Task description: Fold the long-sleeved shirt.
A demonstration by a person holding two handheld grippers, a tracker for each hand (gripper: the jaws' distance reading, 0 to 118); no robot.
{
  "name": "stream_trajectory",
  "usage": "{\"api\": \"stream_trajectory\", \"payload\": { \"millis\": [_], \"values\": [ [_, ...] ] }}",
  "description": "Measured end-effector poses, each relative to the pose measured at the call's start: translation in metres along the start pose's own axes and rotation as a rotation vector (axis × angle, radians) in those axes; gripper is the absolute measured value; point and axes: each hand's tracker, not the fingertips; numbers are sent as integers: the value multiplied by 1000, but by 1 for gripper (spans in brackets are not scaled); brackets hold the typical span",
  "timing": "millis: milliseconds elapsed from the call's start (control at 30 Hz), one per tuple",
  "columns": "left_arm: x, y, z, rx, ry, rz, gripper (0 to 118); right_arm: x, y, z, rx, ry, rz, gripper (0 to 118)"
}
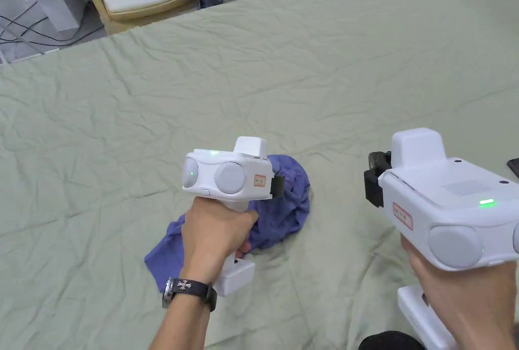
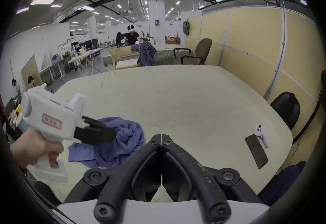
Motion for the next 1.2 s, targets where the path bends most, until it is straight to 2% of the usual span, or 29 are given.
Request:
{"api": "stream_trajectory", "payload": {
  "millis": [133,200,233,300,367,433,500,600,800,867,967,1000,1033,1100,1200],
  "values": [
    [-1,-1,-9,1,1,1,11,3,-4,-6,-17,-1,-12,2],
    [0,2,-6,-22,-10,0,15,3,-4,-5,-16,1,-18,2],
    [0,5,-6,-34,-11,-8,22,3,-4,-5,-15,-1,-22,2],
    [2,7,-1,-3,44,-25,47,5,-4,0,-11,-2,-28,2],
    [5,6,14,116,119,-30,52,4,-3,5,-6,3,-30,2],
    [5,6,35,195,75,-26,57,2,-1,10,-2,2,-26,2],
    [6,3,63,259,45,-19,71,-1,1,18,8,0,-18,2],
    [5,-6,109,330,65,2,75,-7,7,30,30,2,-17,2],
    [-17,-60,195,421,237,93,75,-27,13,58,81,17,23,2],
    [-30,-88,218,431,277,142,71,-35,14,67,93,24,33,2],
    [-45,-126,244,425,308,176,51,-47,13,78,111,40,46,2],
    [-50,-136,250,419,309,185,41,-51,13,82,115,47,52,2],
    [-55,-144,255,399,311,189,25,-56,12,85,121,50,61,2],
    [-61,-158,261,378,336,188,1,-64,11,90,129,55,78,2],
    [-71,-170,266,366,350,169,0,-74,9,97,133,62,92,2]
  ]
}}
